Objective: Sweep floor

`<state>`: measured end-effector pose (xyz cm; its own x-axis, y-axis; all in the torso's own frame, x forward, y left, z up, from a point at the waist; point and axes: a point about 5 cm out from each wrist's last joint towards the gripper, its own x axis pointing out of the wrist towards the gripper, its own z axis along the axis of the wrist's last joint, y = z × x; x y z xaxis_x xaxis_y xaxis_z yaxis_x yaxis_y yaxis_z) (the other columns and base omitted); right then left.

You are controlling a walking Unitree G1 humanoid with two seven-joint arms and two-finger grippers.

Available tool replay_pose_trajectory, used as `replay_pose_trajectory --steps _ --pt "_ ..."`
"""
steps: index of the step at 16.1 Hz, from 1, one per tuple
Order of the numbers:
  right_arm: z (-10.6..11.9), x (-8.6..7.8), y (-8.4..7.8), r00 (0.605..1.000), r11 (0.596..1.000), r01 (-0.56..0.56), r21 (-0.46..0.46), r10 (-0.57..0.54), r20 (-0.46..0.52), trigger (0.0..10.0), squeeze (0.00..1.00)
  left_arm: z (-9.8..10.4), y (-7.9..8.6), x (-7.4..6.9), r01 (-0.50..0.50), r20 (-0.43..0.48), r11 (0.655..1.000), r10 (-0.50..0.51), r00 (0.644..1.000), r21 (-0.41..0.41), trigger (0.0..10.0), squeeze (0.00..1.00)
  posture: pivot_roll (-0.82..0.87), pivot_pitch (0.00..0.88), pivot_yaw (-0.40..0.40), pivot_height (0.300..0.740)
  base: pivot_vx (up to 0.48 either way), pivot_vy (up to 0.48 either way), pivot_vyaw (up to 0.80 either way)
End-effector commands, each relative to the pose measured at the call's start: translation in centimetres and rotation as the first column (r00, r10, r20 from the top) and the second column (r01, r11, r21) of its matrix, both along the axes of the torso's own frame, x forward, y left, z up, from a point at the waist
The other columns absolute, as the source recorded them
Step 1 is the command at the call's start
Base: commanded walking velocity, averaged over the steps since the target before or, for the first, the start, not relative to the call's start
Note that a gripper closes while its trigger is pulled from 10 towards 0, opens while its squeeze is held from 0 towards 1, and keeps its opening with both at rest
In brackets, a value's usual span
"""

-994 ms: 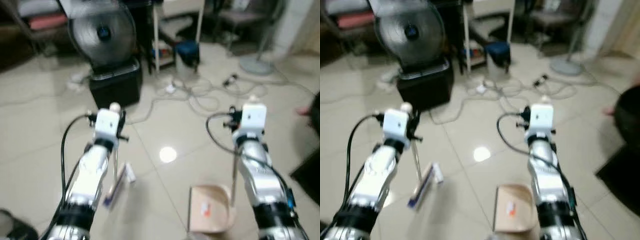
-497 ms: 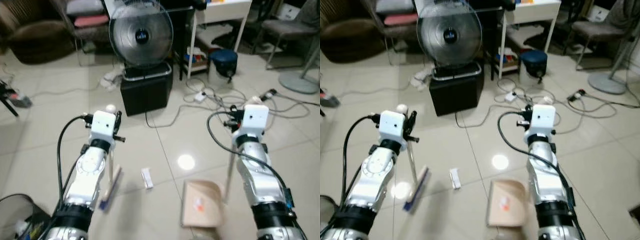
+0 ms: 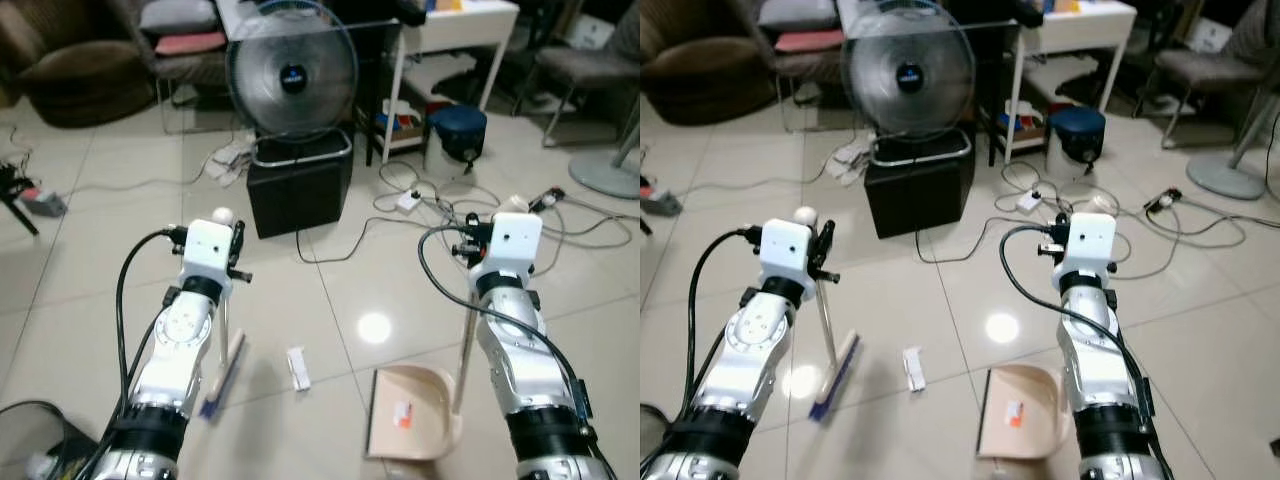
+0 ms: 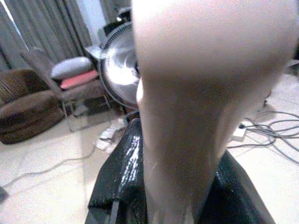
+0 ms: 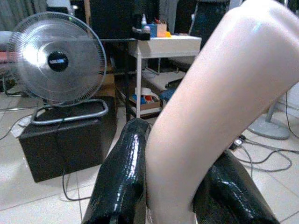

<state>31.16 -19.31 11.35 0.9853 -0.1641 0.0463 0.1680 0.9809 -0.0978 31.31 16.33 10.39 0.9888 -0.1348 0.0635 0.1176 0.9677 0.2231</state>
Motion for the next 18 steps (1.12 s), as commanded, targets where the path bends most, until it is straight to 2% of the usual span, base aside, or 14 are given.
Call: replay_pose_trajectory --steps 1,15,18 --pt "1.06 0.33 -0.17 0.999 1.000 0.006 -0.028 -0.005 0.040 10.0 0.00 0.98 -0.49 0.33 0.027 0.044 1.000 -0.027 0.999 -0.004 10.0 0.00 -0.08 0.011 0.030 0.740 0.390 0.000 0.00" --pt "0.94 0.50 0.33 0.999 0.998 -0.019 -0.059 0.021 0.032 10.0 0.00 1.10 -0.52 0.57 0.035 0.047 0.999 -0.035 0.998 0.001 10.0 0.00 -0.07 0.009 0.034 0.740 0.392 0.000 0.00" --pt "0.80 0.59 0.22 1.000 0.998 -0.009 -0.064 0.010 0.023 10.0 0.00 1.19 -0.50 0.63 0.036 0.049 0.999 -0.036 0.998 0.003 10.0 0.00 -0.07 0.009 0.036 0.740 0.393 0.000 0.80"
